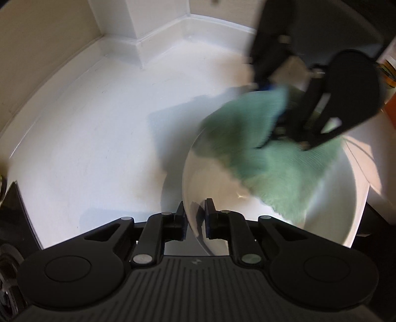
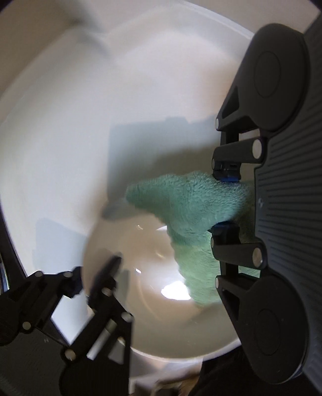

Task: Clean bowl
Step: 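Continue wiping the bowl's inner wall with the right gripper's towel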

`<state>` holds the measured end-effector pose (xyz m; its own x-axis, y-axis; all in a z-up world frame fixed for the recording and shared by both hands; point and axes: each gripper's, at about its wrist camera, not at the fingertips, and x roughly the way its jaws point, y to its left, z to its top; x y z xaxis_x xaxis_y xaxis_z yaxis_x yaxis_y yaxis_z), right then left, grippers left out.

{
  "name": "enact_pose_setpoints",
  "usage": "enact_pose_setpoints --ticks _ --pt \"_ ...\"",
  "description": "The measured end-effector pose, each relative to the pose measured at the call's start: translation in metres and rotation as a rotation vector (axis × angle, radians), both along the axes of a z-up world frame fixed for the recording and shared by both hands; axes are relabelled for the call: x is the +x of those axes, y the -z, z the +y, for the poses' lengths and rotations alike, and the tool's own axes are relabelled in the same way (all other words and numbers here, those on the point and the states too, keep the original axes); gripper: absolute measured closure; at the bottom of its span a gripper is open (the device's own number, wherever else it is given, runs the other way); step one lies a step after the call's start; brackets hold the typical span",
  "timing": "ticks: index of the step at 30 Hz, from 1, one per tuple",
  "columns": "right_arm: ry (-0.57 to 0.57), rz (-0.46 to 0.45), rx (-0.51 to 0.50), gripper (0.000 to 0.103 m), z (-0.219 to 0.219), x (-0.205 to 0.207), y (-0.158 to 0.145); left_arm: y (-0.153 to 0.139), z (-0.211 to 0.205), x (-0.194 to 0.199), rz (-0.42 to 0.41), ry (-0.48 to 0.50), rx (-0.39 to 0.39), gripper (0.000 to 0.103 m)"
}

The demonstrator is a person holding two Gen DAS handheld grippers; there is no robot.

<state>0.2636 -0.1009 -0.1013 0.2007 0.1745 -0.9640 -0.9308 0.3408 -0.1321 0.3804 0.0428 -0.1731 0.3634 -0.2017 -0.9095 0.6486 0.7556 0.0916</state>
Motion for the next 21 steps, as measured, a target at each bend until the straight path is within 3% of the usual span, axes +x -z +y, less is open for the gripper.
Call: enact_pose_setpoints --ticks 2,5,7,12,15,17,21 --pt "-0.030 -0.026 0.028 0.078 0.011 0.004 0.001 0.002 0.001 0.003 -0.004 -0.006 -0.008 0.090" --pt "0.001 -0.020 0.072 0.078 0.015 0.009 0.001 0.004 0.009 0.008 0.008 -0.105 -0.058 0.090" --pt "0.060 -0.001 0.105 0.080 0.010 0.013 0.000 0.006 0.017 0.007 0.035 -0.229 -0.104 0.090" --pt "0.307 0.050 0.214 0.081 -0.017 0.018 0.000 0.012 0.013 -0.008 0.032 -0.336 -0.135 0.090" --pt "0.437 0.042 0.250 0.081 -0.030 0.008 0.000 0.016 0.007 -0.002 0.014 -0.330 -0.114 0.091" --pt "0.459 0.031 0.246 0.083 -0.033 -0.001 0.002 0.019 0.003 0.006 -0.001 -0.302 -0.094 0.091" --pt "0.303 0.039 0.140 0.083 -0.033 -0.019 0.005 0.022 -0.006 0.024 0.004 -0.180 -0.071 0.090"
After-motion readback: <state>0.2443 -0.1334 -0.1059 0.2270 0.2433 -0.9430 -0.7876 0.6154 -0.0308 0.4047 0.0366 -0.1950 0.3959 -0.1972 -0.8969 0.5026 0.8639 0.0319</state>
